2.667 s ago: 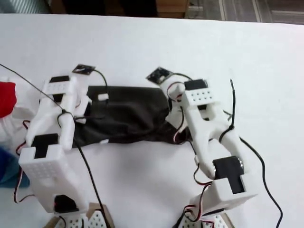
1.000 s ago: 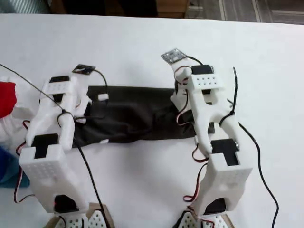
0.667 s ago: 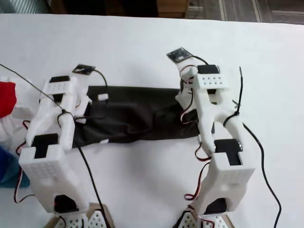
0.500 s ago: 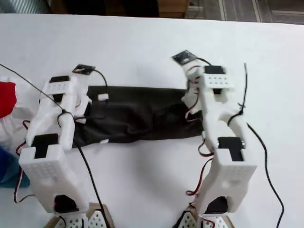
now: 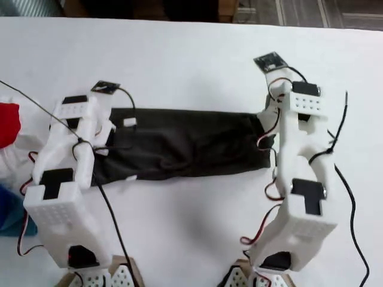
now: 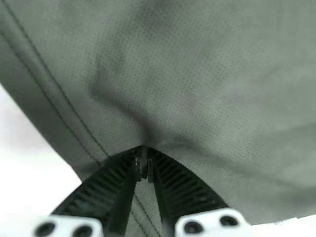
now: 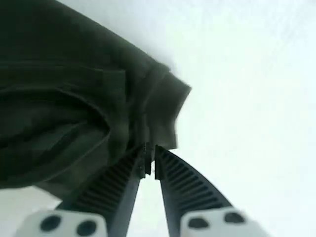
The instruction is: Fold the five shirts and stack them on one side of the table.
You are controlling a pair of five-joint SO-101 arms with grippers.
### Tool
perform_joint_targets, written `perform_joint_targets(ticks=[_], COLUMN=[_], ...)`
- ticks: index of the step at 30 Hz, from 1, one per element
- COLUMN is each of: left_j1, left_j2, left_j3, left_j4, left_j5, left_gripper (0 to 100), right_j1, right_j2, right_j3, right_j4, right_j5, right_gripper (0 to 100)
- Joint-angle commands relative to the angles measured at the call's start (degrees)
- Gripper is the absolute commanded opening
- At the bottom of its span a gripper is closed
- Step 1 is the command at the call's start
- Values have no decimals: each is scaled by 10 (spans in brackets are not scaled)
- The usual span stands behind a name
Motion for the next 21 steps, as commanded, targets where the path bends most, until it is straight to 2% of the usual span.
perform_joint_targets(ticks=[1,4,8,17,21], left_j1=[4,4,4,4,4], left_j2=[7,7,7,7,7], left_j3=[-17,-17,-17,-17,-17], left_j4=[0,0,0,0,0], left_j5=[-4,-4,-4,-4,-4], left_gripper=[24,24,24,24,24], right_j1=[-48,-79,-118,-192,-196], right_j2=[-61,-80,-99,-99,-102], right_j3=[-19,-9,55,178,180], right_j4=[83,138,141,31,-24], right_j5=[8,8,8,8,4], right_gripper=[20,20,20,20,20])
